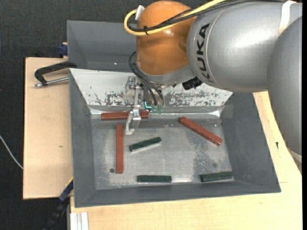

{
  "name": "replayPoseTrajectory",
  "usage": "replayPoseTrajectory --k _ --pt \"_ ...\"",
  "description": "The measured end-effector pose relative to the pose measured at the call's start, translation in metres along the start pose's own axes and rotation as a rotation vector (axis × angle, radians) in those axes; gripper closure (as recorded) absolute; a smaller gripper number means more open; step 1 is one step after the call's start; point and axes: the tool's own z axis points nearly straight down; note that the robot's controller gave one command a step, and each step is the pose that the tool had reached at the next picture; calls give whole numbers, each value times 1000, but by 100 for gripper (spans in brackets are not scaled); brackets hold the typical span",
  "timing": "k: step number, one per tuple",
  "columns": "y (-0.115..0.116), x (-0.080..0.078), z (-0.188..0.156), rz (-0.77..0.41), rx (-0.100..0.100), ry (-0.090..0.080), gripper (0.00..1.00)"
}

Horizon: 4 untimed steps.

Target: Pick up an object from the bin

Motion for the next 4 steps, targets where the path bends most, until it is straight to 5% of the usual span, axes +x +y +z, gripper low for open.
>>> replayPoseTrajectory --k 1,3,4 --pt "-1 -2 -5 2 -2 -9 0" --pt "-43 12 103 -140 -1 -12 0" --pt "-65 24 139 -127 -4 -9 100"
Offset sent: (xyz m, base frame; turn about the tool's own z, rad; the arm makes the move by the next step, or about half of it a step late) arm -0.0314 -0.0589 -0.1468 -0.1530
